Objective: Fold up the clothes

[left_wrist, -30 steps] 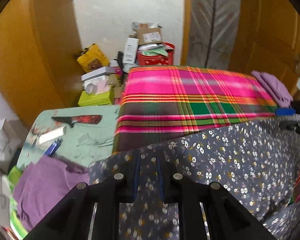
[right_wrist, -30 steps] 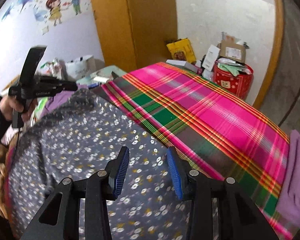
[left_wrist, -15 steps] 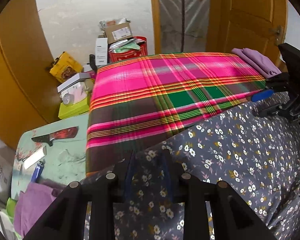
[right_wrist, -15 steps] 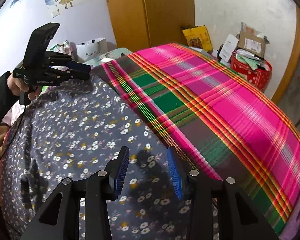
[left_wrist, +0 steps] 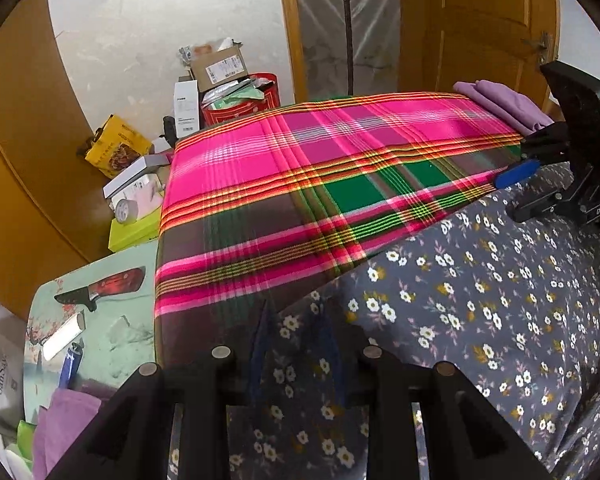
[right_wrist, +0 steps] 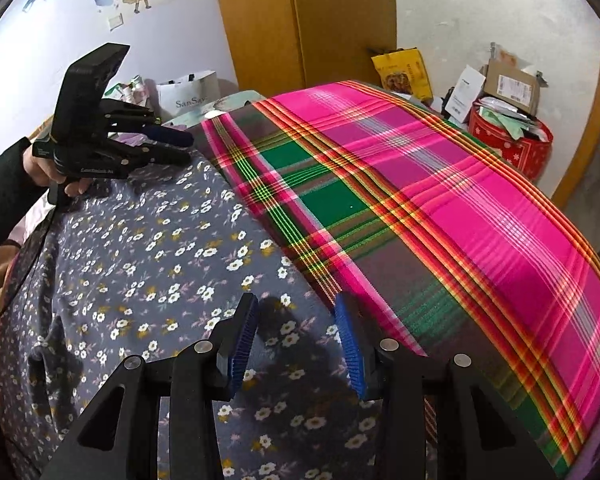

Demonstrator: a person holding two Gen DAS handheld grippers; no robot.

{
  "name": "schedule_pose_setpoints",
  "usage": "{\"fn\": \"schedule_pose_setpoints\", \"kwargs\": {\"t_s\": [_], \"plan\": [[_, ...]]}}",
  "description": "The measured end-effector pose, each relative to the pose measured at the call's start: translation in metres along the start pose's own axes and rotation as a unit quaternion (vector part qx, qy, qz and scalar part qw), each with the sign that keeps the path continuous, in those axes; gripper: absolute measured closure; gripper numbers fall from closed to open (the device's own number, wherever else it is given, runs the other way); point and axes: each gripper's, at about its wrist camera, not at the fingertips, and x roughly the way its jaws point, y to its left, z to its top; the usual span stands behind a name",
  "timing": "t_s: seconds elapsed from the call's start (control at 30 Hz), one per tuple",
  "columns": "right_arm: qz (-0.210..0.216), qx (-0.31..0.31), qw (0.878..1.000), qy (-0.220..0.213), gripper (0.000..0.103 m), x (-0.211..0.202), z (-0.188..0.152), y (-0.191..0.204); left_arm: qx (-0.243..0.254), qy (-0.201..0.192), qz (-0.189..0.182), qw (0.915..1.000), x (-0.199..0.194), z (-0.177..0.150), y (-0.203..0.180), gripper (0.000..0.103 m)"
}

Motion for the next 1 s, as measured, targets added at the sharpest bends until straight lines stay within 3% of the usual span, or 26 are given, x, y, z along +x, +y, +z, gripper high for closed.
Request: {"fn": "schedule_pose_setpoints", "kwargs": {"t_s": [0.2, 0.27, 0.37, 0.47, 0.67, 1.0], "plan": [[-0.007, -0.018, 1.000, 0.004, 0.066, 0.000, -0.001, 0.004, 0.017, 0.003, 0.004, 0.9998, 0.004, 0.004, -0.003, 0.075], [-0.009, -0.021, 1.000, 0.005, 0.085, 0.001, -0.001, 0.005, 0.016, 0.001, 0.002, 0.9999, 0.004, 0.003, -0.002, 0.076], [-0.015, -0.036, 0.999, 0.007, 0.097, 0.000, -0.001, 0.012, 0.010, 0.000, -0.013, 0.9999, 0.004, 0.002, -0.002, 0.090], [-0.029, -0.048, 0.998, 0.008, 0.098, 0.000, -0.001, 0.017, 0.030, -0.002, -0.003, 0.9996, 0.004, 0.002, -0.012, 0.100], [-0.046, -0.044, 0.998, -0.015, 0.099, -0.014, -0.001, 0.023, 0.029, -0.023, 0.012, 0.9992, -0.008, 0.000, -0.015, 0.101], [-0.070, -0.051, 0.994, -0.071, 0.099, -0.074, -0.002, 0.063, 0.003, -0.100, 0.014, 0.9949, -0.087, -0.012, -0.026, 0.101]]}}
